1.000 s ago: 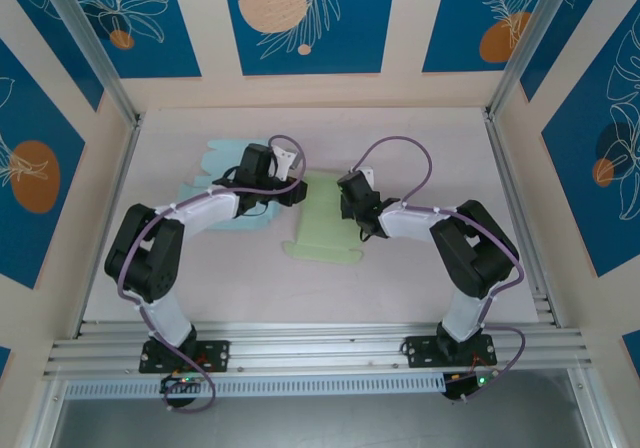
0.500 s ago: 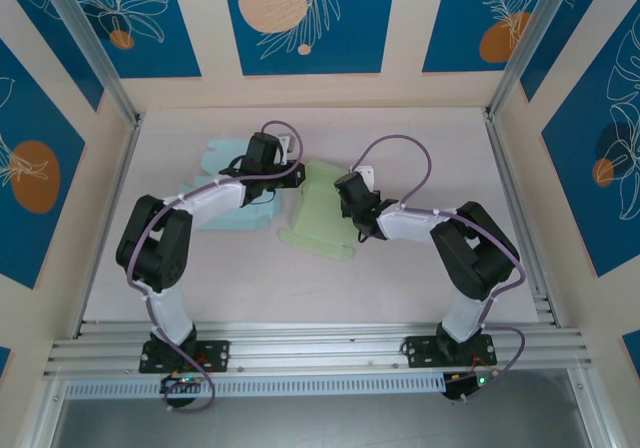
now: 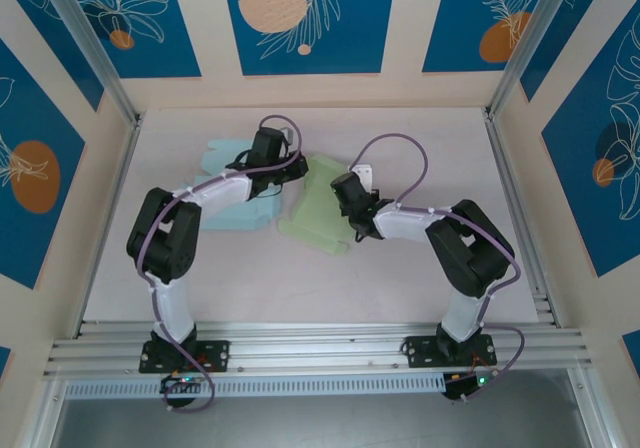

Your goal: Fold the paper box

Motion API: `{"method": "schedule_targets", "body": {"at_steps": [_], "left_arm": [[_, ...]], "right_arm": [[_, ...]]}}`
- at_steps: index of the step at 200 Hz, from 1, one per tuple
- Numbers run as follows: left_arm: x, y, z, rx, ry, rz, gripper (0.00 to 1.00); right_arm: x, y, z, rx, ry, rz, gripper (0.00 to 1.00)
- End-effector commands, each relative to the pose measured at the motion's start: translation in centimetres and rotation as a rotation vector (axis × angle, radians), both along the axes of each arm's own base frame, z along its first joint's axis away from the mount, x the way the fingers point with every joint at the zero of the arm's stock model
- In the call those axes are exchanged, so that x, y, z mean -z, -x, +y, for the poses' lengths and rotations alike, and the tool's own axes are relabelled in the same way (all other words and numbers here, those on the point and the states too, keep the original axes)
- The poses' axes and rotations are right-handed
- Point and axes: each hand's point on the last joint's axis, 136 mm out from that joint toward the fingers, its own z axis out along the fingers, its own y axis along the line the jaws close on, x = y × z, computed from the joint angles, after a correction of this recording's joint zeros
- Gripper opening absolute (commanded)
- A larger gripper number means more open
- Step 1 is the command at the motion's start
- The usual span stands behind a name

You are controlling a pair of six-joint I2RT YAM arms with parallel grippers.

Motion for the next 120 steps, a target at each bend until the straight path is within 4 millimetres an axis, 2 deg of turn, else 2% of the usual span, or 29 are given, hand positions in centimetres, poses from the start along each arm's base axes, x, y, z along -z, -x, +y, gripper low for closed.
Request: {"method": "schedule_targets", "body": {"at_steps": [1,46,79,103,120], "left_arm": [[-3.6,-1.7,-1.7,-0.016,0.084,-0.08,0.06],[-3.5,-3.0,-1.6,-0.054,0.076,-0.065,0.05],[-4.2,-3.9,-2.5,-0.047,0.133,-0.049,0.04],[-4.6,-4.1,-3.1,-0.036,0.165,-0.044,0.03],[-4.0,-3.7,-3.1,-0.032,0.162,-0.035,0.03]], "right_arm": [[-0.1,0.5,3.0,-0.118,0.024,0.002,0.0],[0.1,0.5,3.5,-0.134,0.068,-0.005,0.0],[0.2,0.5,3.5,-0.141,0.088,-0.007,0.0],[0.3,0.4,3.5,-0.142,0.099,-0.006,0.0],[0.4,0.4,3.4,-0.137,0.101,-0.004,0.0]]}}
